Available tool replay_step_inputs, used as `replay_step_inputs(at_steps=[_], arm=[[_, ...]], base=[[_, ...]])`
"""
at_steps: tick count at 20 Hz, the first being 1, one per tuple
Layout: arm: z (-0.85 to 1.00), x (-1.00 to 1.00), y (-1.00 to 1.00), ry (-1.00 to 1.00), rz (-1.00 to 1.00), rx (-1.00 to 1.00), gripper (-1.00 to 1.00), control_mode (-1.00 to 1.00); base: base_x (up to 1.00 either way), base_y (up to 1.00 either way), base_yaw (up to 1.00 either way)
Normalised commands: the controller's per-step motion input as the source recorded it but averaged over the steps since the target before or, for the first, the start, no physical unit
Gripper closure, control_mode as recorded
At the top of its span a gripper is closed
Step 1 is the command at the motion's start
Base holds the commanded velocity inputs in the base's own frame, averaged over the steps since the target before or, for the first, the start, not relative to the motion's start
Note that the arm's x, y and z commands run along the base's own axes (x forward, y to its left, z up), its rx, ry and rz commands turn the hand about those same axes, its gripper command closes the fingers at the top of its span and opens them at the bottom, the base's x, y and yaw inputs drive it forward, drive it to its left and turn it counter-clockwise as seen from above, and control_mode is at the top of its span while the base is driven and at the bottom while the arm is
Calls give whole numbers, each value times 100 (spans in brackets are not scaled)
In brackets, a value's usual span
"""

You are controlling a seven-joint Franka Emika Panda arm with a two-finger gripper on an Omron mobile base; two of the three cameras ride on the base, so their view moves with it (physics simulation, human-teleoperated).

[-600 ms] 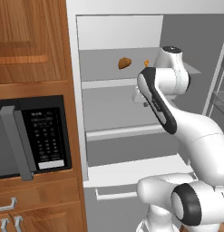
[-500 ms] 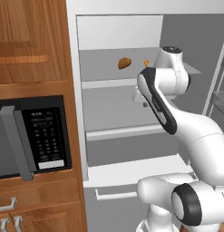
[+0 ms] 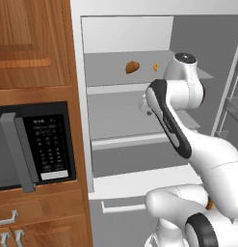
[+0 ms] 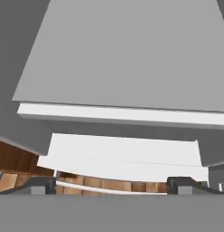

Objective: Pick shrimp from the fridge and place it on the plate on the counter.

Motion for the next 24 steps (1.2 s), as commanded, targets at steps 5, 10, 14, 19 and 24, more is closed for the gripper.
replay_step_inputs(at_steps=[5,10,14,19,24], arm=[[6,-26,0,-11,0,0,-100,-100],[39,-23,0,-12,0,0,-100,-100],[76,-9,0,-12,0,0,-100,-100],[89,0,-1,-21,-1,4,-100,-100],[77,3,-15,-23,-7,7,-100,-100]], base=[[0,0,0],[0,0,0],[0,0,0],[0,0,0],[0,0,0]])
